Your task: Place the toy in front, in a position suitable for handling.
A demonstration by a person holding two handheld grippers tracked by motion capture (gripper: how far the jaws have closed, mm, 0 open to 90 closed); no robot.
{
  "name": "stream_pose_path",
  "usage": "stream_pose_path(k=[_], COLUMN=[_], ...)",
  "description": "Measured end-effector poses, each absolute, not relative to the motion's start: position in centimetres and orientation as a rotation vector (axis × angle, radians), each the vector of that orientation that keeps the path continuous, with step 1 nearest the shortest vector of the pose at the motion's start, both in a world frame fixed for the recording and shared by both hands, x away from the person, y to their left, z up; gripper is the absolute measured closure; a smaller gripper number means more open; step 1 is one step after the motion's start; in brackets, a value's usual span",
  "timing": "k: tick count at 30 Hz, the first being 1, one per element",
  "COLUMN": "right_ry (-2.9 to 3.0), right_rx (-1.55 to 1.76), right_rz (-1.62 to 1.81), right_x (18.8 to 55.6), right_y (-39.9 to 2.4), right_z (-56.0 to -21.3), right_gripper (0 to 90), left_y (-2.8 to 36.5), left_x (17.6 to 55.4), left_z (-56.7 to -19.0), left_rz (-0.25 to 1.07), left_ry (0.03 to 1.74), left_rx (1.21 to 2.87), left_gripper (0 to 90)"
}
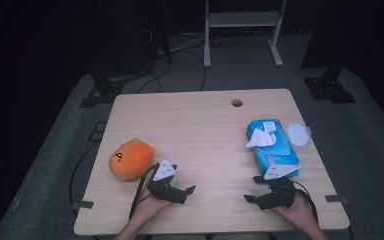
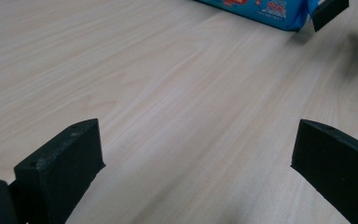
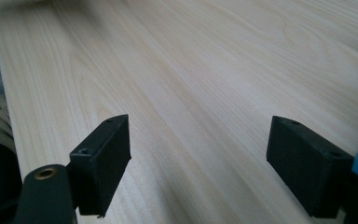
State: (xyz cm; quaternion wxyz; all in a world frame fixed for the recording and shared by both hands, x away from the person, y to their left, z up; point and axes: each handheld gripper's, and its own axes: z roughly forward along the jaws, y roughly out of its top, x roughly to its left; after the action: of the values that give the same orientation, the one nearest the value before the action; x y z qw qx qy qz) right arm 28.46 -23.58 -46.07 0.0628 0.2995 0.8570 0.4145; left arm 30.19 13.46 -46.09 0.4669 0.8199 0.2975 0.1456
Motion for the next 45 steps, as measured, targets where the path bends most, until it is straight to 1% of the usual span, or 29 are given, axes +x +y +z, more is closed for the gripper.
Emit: stream_pose_path(k=[7, 18, 26, 30, 34, 45], right_ry=[2.592, 2.593, 2.604, 2.609, 2.614, 2.629], right_rx=[0.905, 0.91, 0.904, 0.898, 0.899, 0.885], right_rz=[1.253, 1.255, 1.252, 1.252, 1.255, 1.243], right_x=[28.5, 28.5, 28.8, 28.8, 28.9, 28.8], right_y=[-23.6, -23.4, -23.0, -22.8, -22.7, -22.5], right_z=[-46.1, -46.1, -46.2, -46.3, -46.3, -46.4], right_gripper=[20.5, 20.5, 20.5, 20.5, 20.5, 20.5], left_y=[13.9, 14.9, 17.2, 18.3, 19.6, 24.3], left_x=[30.3, 30.2, 30.7, 31.0, 31.1, 31.3], left_z=[-44.8, -41.8, -39.2, -38.0, -37.1, -36.4], left_rz=[0.347, 0.443, 0.534, 0.553, 0.617, 0.712], left_ry=[0.738, 0.688, 0.687, 0.688, 0.697, 0.785], left_rx=[1.946, 1.928, 1.902, 1.875, 1.88, 1.816], left_gripper=[1.2, 1.2, 1.2, 1.2, 1.2, 1.2])
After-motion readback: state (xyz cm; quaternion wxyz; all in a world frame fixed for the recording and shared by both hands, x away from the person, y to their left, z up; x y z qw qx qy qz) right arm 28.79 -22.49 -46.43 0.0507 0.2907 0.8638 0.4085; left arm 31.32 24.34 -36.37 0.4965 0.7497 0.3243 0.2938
